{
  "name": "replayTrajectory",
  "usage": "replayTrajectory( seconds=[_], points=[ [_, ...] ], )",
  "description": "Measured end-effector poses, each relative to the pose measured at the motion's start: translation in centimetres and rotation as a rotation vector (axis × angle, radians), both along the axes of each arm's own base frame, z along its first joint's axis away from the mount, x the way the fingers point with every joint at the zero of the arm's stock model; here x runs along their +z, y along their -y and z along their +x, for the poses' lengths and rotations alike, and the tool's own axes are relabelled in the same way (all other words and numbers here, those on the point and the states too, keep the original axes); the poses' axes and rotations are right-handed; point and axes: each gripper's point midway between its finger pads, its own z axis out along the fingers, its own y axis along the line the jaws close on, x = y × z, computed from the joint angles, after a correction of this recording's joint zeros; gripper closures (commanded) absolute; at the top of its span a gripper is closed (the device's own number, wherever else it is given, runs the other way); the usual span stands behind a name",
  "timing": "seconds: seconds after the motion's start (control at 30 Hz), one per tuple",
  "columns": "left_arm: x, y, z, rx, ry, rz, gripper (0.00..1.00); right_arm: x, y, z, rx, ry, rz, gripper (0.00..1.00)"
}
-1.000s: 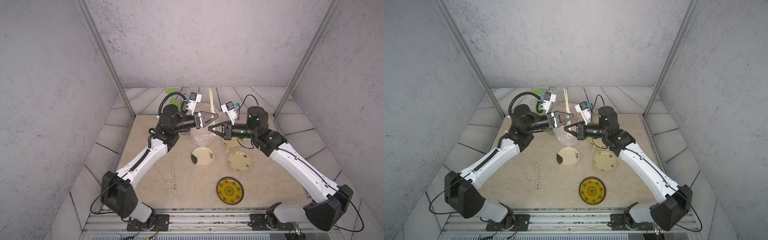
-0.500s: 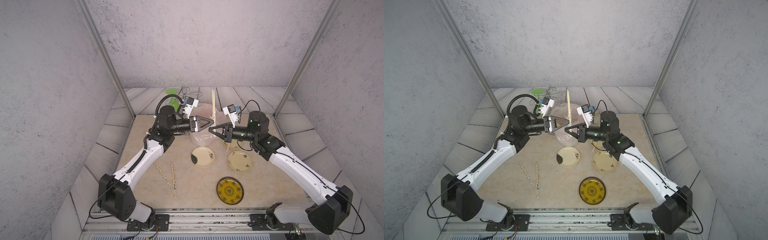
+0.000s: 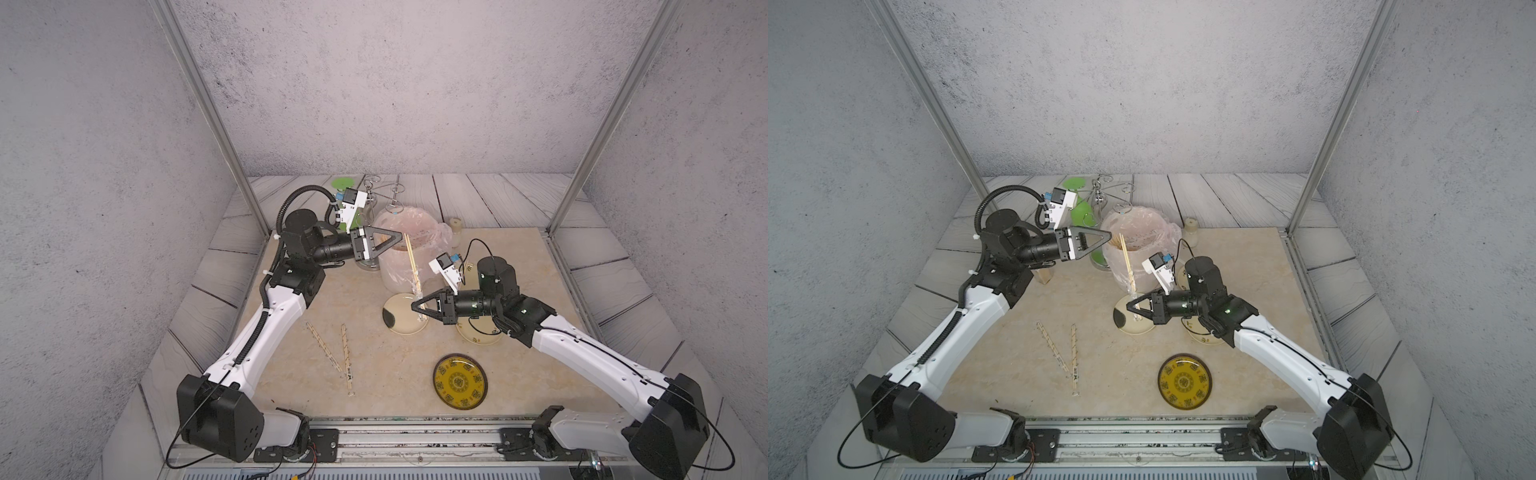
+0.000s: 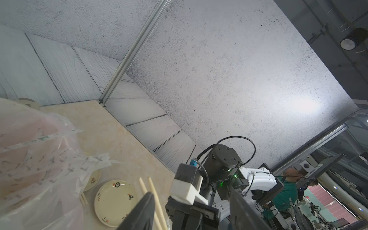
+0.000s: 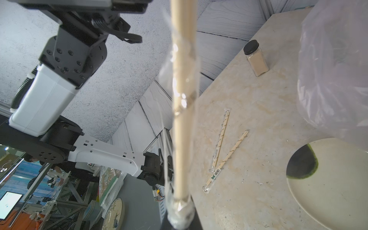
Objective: Remove the packaging of disposable chopsticks
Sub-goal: Remove the packet bag from the disposable chopsticks.
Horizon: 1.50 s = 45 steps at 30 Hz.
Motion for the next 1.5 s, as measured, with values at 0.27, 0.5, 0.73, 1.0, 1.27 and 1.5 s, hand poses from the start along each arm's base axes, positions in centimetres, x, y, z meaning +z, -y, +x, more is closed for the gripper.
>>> replayTrajectory(
  seconds=[0.27, 0.5, 0.73, 1.0, 1.27, 1.5],
  points=[
    [-1.5, 0.7, 0.9, -0.023, -0.065, 0.01, 0.43, 3.8, -0.2, -0.3, 0.032, 0.064, 0.066, 1.0],
    [-0.6, 1.8, -0.4, -0.083, -0.043, -0.014, 0.53, 4.9, -0.7, -1.0, 0.079, 0.07, 0.098, 1.0],
    [-0.4, 2.0, -0.9, -0.105, -0.037, -0.022, 0.71, 4.7, -1.1, -1.0, 0.101, 0.048, 0.1, 1.0],
    [-0.8, 2.2, -1.1, -0.111, -0.029, -0.011, 0.46, 3.9, -1.7, -1.0, 0.129, 0.018, 0.093, 1.0],
    [-1.0, 2.3, -1.1, -0.114, -0.048, -0.008, 0.92, 4.5, -1.8, -1.1, 0.131, 0.011, 0.102, 1.0],
    [-0.5, 2.1, -1.0, -0.102, -0.031, -0.02, 1.0, 4.3, -1.8, -1.0, 0.125, 0.001, 0.098, 0.82]
  ],
)
